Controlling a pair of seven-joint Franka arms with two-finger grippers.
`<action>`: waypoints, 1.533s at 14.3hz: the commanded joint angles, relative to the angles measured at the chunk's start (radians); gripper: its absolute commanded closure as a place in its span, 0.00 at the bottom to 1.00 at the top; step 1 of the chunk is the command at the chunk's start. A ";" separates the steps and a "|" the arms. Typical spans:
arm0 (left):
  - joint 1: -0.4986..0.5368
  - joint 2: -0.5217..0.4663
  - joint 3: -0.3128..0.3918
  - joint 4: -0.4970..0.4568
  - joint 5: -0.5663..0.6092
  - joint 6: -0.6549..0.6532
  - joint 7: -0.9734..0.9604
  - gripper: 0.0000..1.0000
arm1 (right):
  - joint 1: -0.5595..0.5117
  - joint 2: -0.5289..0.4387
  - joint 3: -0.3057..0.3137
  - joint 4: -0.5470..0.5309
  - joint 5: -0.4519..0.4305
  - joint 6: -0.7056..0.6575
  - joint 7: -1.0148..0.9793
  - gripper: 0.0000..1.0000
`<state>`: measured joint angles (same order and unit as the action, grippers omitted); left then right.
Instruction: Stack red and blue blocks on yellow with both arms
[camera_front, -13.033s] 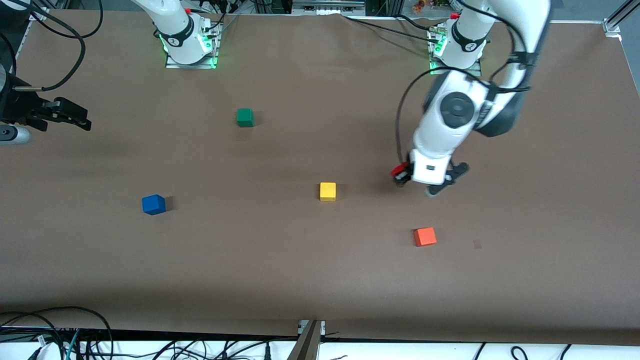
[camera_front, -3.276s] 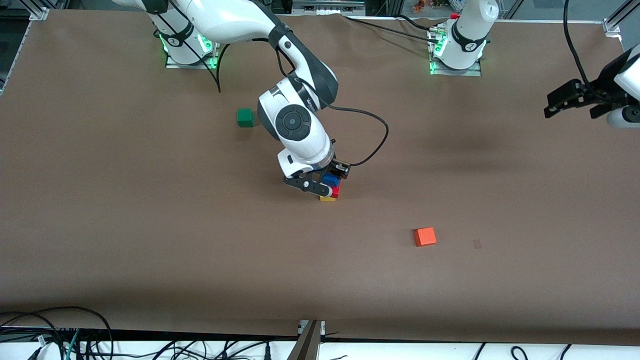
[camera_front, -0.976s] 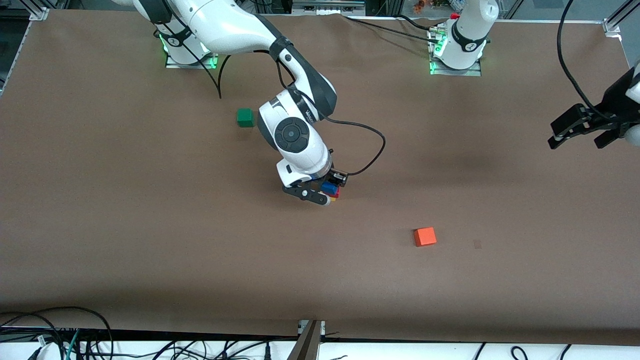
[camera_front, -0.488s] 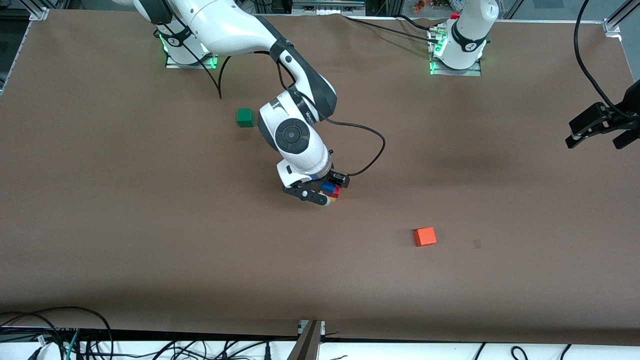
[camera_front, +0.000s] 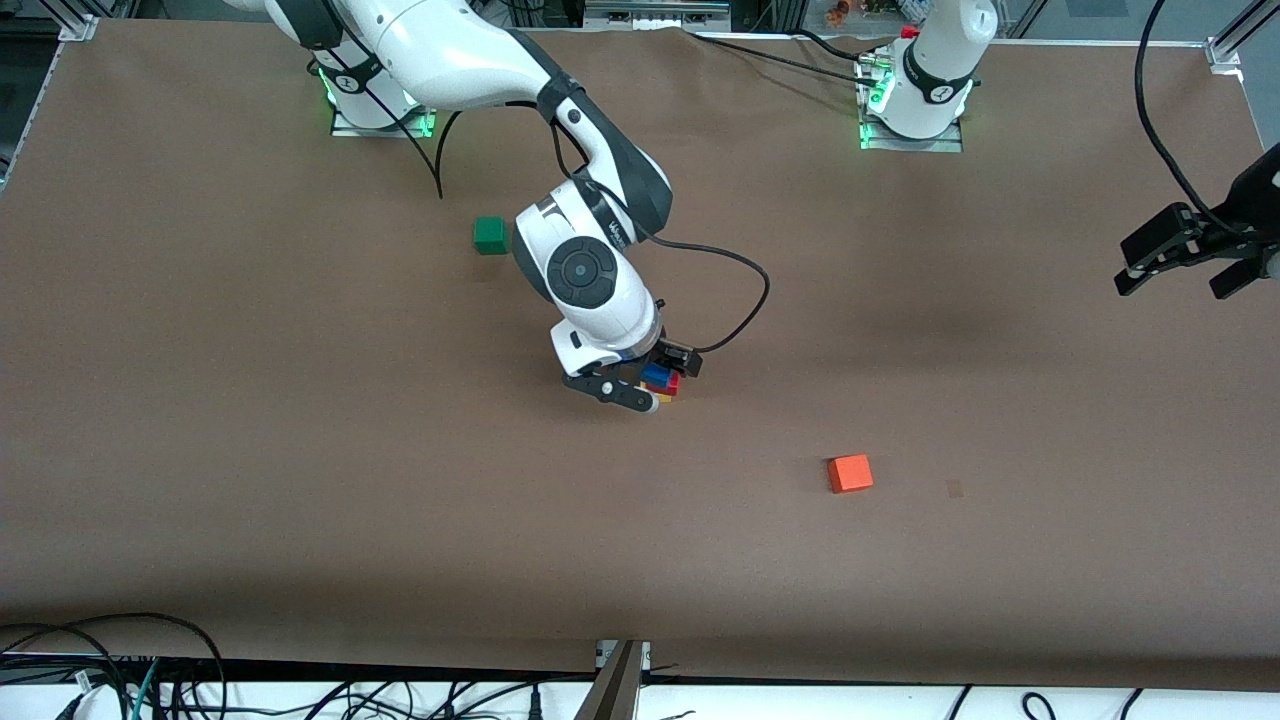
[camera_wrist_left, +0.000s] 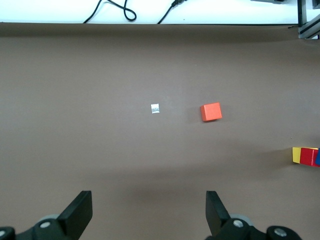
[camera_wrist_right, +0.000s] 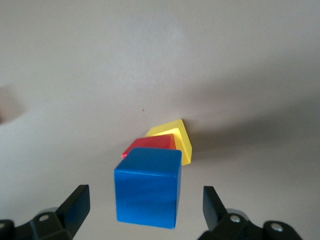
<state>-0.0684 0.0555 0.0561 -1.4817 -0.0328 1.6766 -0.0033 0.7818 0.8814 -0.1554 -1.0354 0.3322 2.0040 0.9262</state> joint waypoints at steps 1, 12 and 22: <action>-0.016 -0.008 0.024 0.003 -0.016 -0.011 0.009 0.00 | -0.025 -0.094 -0.042 0.006 0.010 -0.097 -0.015 0.00; -0.014 -0.005 0.022 0.006 -0.019 0.002 0.013 0.00 | -0.070 -0.421 -0.280 -0.136 -0.019 -0.392 -0.268 0.00; -0.014 -0.006 0.022 0.001 -0.018 0.005 0.006 0.00 | -0.359 -0.835 -0.026 -0.463 -0.293 -0.487 -0.461 0.00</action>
<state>-0.0748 0.0556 0.0670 -1.4820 -0.0329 1.6868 -0.0034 0.5494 0.1478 -0.3345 -1.3964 0.1091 1.5092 0.4984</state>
